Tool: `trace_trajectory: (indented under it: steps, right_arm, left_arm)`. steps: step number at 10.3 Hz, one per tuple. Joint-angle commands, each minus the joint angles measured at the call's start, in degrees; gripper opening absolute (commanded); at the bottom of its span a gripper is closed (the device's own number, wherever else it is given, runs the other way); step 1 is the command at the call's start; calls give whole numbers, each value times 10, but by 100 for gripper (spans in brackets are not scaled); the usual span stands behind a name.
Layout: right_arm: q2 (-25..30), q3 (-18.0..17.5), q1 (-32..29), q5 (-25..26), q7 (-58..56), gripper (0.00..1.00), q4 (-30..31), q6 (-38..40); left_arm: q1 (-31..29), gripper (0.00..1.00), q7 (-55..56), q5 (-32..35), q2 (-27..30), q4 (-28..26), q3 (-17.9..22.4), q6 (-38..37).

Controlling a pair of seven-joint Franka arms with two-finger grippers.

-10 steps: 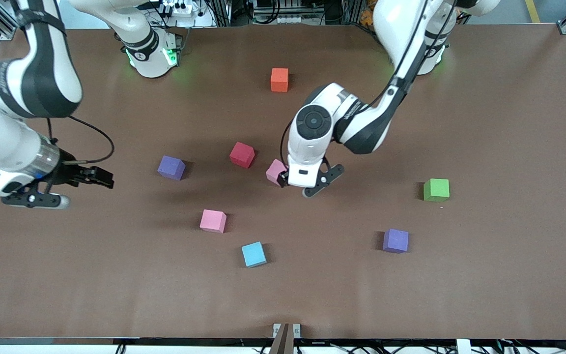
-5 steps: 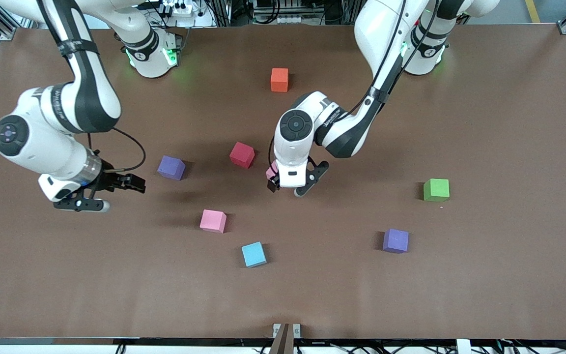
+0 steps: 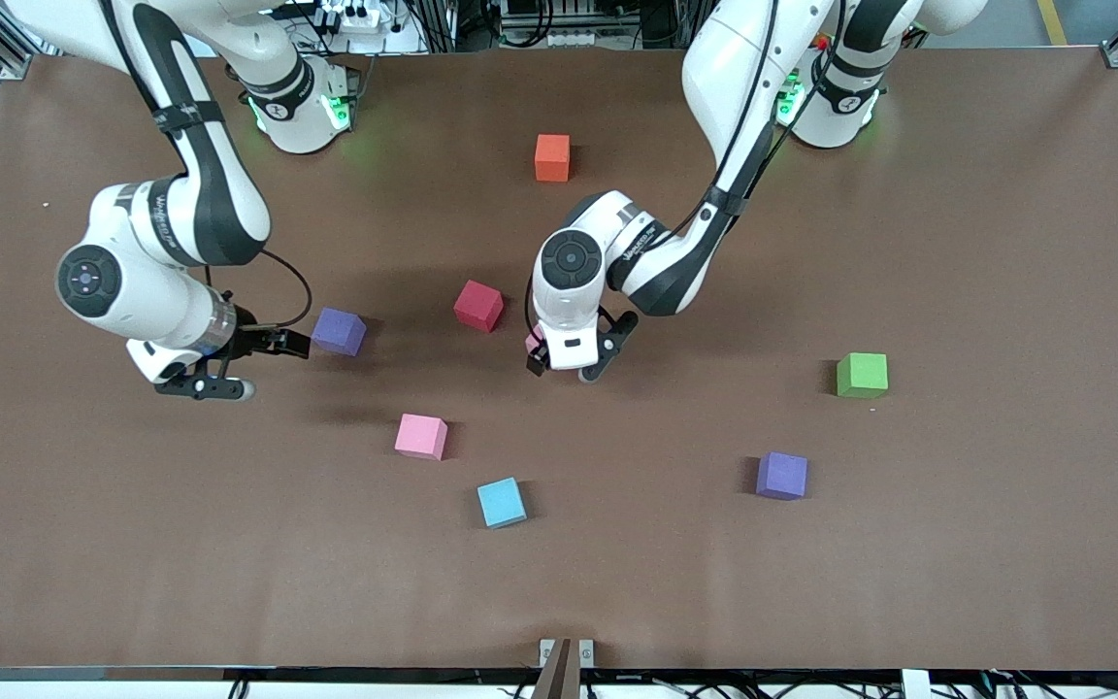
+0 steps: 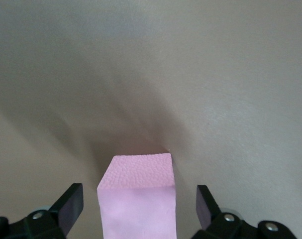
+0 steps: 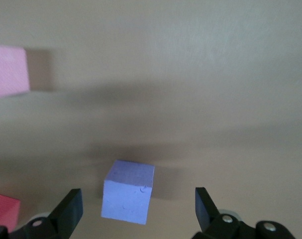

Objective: Arrange blocks into number 1
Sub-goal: 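Grasp the pink block with the left gripper while the right gripper grasps blue-purple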

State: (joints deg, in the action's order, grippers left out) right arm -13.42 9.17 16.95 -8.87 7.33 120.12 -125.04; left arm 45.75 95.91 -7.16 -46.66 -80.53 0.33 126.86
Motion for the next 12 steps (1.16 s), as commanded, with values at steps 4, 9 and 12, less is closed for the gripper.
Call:
trace_trajectory:
  steps: [4, 9, 12]
  right_arm:
    - [-28, 7, 55, -13, 105, 100, 35, -28]
    - [-51, 7, 54, -14, 112, 100, 36, -30]
    - [-75, 7, 50, -14, 112, 100, 33, -47]
  left_arm:
    - [11, 49, -5, -17, -25, 11, -7, 25]
    - [-4, 0, -191, 165, 23, -79, -124, 22]
    - [-14, 0, -286, 172, 65, -146, -160, 20]
